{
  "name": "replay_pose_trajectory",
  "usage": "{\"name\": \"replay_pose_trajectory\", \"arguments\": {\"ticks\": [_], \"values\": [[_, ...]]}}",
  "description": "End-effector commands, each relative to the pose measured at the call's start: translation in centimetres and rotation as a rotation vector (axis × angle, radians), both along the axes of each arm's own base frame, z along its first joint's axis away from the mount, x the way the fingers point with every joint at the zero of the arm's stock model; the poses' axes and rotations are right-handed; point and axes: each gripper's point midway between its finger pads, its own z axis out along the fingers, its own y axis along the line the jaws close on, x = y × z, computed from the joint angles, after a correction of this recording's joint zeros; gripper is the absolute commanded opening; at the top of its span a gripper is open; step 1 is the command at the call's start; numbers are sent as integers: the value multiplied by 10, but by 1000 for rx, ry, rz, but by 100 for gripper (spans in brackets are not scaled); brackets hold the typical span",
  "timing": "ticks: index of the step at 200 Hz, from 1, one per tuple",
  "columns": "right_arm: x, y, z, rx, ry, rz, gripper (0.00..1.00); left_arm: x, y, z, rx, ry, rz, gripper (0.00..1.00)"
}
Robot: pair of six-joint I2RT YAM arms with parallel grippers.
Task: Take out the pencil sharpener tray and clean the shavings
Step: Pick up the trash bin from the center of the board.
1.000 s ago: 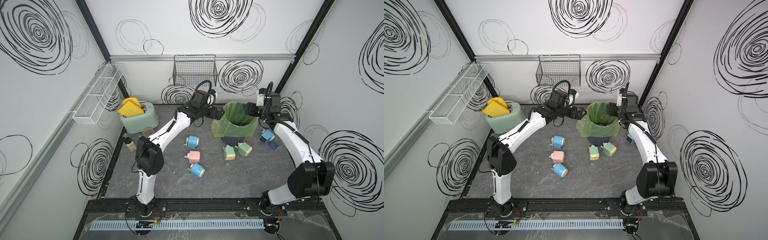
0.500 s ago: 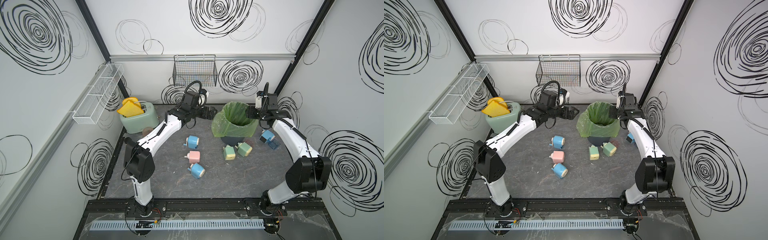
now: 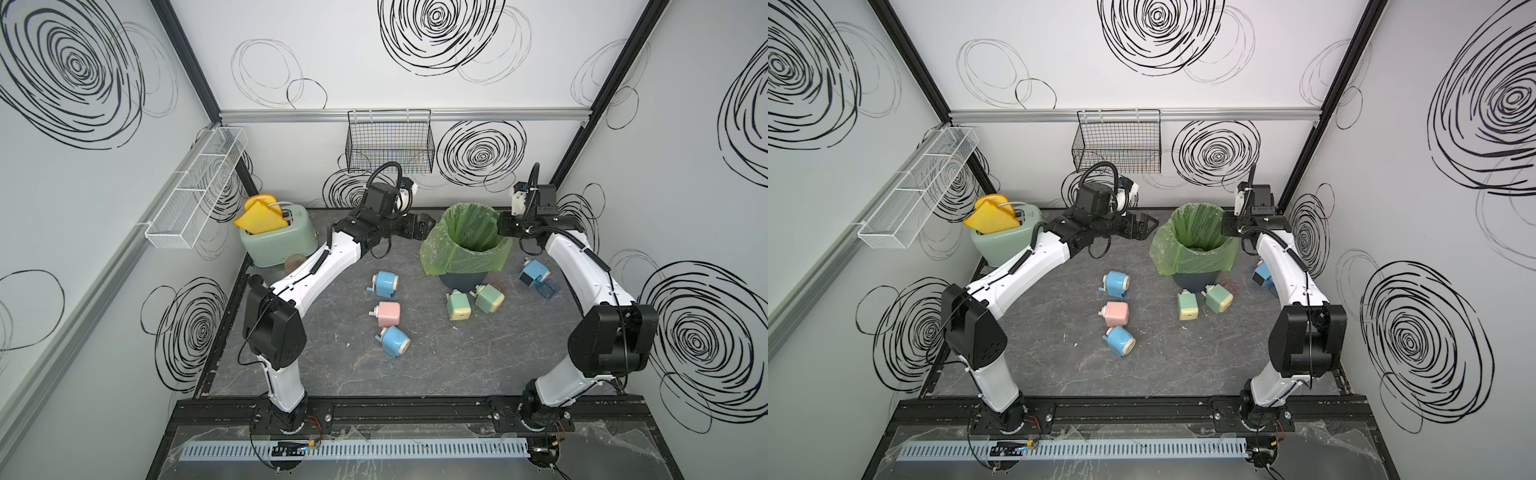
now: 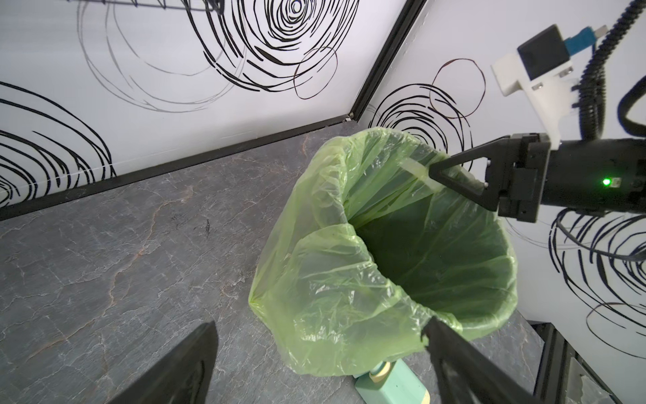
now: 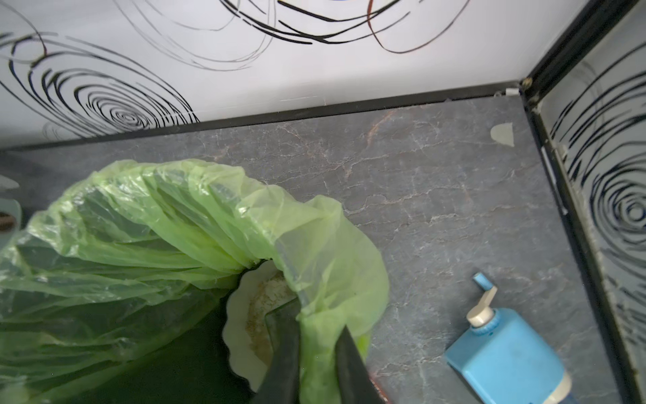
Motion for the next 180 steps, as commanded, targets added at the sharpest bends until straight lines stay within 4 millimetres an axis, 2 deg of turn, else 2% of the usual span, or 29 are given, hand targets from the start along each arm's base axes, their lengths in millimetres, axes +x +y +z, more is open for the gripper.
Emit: {"name": "replay_pose_trajectory", "arguments": {"ticks": [1,22,44,72,113,149,180], "values": [[3,14,14,17,-25,36,9,-6,-4,23,-37,-54,-32,97],[5,18,18,18,-45,44,0,-9,-8,22,-28,-49,-58,97],[6,30,29,29,-99,74,0,-13,-14,21,-11,-43,-88,97],[0,46,51,32,-234,123,0,-16,-17,21,15,-39,-104,97],[-39,57,97,22,-539,148,0,-22,-23,15,85,-20,-131,97],[-64,62,109,-13,-669,148,0,-30,-30,8,176,-9,-147,100],[-79,67,111,-13,-752,141,0,-39,-29,5,251,-34,-135,94]]}}
